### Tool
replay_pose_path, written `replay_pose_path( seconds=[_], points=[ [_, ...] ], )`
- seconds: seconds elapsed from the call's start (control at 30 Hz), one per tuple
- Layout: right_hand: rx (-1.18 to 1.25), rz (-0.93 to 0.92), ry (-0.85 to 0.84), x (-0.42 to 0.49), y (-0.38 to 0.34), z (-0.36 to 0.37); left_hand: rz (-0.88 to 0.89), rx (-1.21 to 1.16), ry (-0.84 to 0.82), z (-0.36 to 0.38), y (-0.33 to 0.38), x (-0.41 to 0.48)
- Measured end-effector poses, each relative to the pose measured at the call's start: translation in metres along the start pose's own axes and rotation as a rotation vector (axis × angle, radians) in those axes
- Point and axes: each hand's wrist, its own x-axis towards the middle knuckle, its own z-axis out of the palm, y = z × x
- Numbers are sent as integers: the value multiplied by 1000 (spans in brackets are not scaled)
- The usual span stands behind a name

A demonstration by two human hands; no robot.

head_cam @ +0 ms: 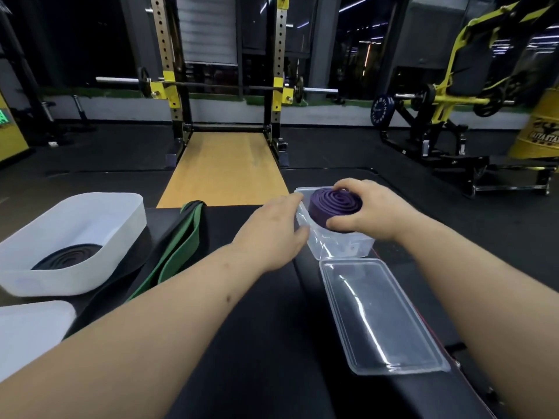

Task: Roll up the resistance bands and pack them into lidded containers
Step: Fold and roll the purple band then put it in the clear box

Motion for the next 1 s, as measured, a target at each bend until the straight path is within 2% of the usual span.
replay_pose_path(
  seconds=[0.13, 0.27, 0.4, 0.6, 0.8, 0.93, 1.0],
  points=[
    [-92, 239, 19, 35, 21, 14, 39, 3, -59, 33, -7, 26],
    [-207, 315, -27, 49, 25, 35, 202, 61, -84, 61, -13, 37],
    [-267, 345, -93, 56, 25, 50, 273, 71, -61, 77, -20, 44],
    [-364, 387, -280, 67, 24, 62, 305, 16, 20, 85, -27, 48],
    [-498, 446, -479, 78, 11, 63, 302, 27, 17, 86, -27, 49],
    [-553, 386, -599, 83, 6, 64, 280, 45, -16, 85, -27, 48],
    [-565, 361, -607, 80, 6, 61, 278, 35, -28, 85, -29, 50]
  ],
)
